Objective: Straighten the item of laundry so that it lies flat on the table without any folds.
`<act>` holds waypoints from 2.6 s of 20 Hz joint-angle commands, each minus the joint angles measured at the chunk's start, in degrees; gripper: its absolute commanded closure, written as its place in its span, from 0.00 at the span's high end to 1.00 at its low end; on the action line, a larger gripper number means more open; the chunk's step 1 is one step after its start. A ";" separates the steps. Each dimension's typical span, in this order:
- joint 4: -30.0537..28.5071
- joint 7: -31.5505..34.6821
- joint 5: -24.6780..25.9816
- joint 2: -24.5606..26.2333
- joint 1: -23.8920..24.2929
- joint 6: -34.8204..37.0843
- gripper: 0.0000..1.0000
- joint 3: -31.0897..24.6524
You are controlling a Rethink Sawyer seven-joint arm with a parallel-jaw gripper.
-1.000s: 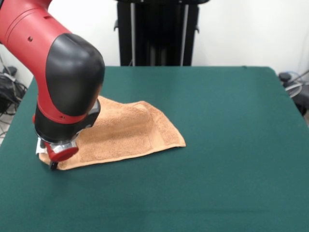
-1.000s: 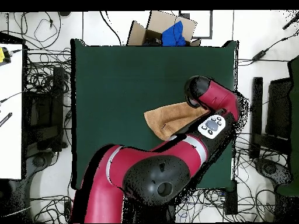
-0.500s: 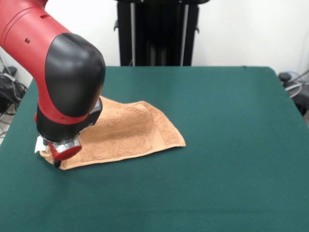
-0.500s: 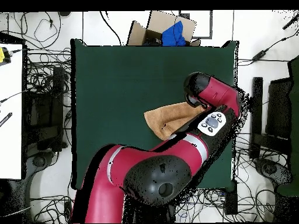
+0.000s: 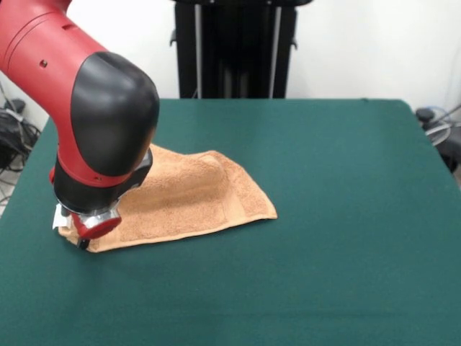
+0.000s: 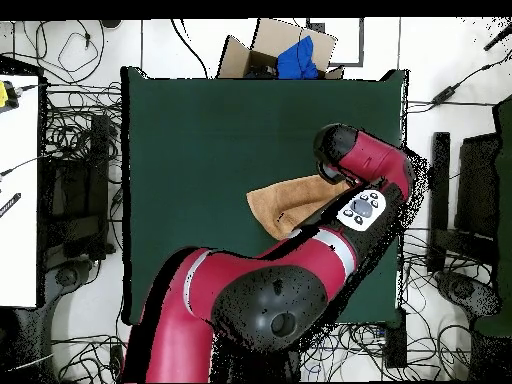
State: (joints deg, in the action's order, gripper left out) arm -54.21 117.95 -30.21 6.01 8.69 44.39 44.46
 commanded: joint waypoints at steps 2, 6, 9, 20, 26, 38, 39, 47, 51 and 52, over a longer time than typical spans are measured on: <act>1.66 8.98 3.35 1.63 1.18 6.82 1.00 -1.62; 1.64 8.31 4.01 1.55 1.23 5.77 0.00 -1.68; 2.38 9.27 3.88 1.74 1.18 5.31 0.00 -1.33; 1.99 9.89 3.43 0.81 1.06 8.03 0.00 -2.00; 2.28 6.94 3.58 -0.94 1.25 4.95 0.00 -3.67; 15.37 0.27 5.24 -1.79 5.14 15.82 0.00 -0.14; 16.69 0.11 5.40 -1.53 5.54 16.69 0.00 0.09; 18.72 1.09 7.58 -1.86 6.15 18.87 0.00 -1.33; 19.38 1.34 8.66 -2.04 6.21 19.22 0.00 -1.65; 19.87 1.38 8.83 -1.99 6.29 19.59 0.00 -1.54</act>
State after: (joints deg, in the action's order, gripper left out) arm -36.07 117.95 -24.52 4.26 14.90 60.68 45.56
